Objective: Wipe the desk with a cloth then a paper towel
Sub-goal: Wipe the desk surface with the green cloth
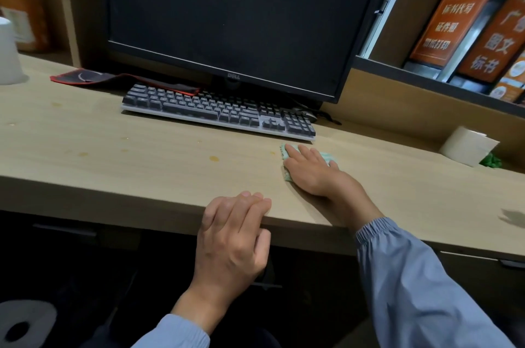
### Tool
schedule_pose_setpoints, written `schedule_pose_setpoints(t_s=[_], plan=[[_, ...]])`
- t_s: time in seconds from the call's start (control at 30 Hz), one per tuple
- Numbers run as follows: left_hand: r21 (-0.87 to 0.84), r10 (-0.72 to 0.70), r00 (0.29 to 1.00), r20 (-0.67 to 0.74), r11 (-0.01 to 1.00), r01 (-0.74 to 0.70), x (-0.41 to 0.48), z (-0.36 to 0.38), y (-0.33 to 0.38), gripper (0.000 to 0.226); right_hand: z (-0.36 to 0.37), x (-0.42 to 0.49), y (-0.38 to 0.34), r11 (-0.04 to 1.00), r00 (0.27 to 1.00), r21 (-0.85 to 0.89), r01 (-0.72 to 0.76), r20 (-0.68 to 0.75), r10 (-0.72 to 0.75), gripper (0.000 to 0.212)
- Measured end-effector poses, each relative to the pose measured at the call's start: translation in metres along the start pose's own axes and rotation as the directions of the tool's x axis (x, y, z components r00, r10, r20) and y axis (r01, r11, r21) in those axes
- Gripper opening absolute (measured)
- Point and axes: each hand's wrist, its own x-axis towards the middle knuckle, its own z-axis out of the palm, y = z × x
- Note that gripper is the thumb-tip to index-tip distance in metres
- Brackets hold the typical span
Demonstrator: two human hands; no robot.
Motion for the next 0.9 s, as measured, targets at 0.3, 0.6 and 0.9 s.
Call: schedule_pose_setpoints(t_s=[0.3,0.6,0.9], plan=[[-0.003,0.027,0.997,0.069,1.000,-0.027,-0.002,-0.004,-0.005,0.037,-0.012,0.018,0.007,0.999,0.999,0.031,-0.039,0.008,0.038,0.059],[-0.031,0.135,0.967,0.214,0.991,-0.132,0.001,-0.023,-0.015,0.046,-0.008,0.020,0.011,1.000,1.000,0.012,-0.024,-0.002,0.024,0.058],[0.165,0.013,0.999,0.035,0.986,-0.019,0.002,-0.038,-0.053,0.040,-0.001,0.017,-0.012,0.999,0.999,0.005,0.037,0.001,-0.037,0.057]])
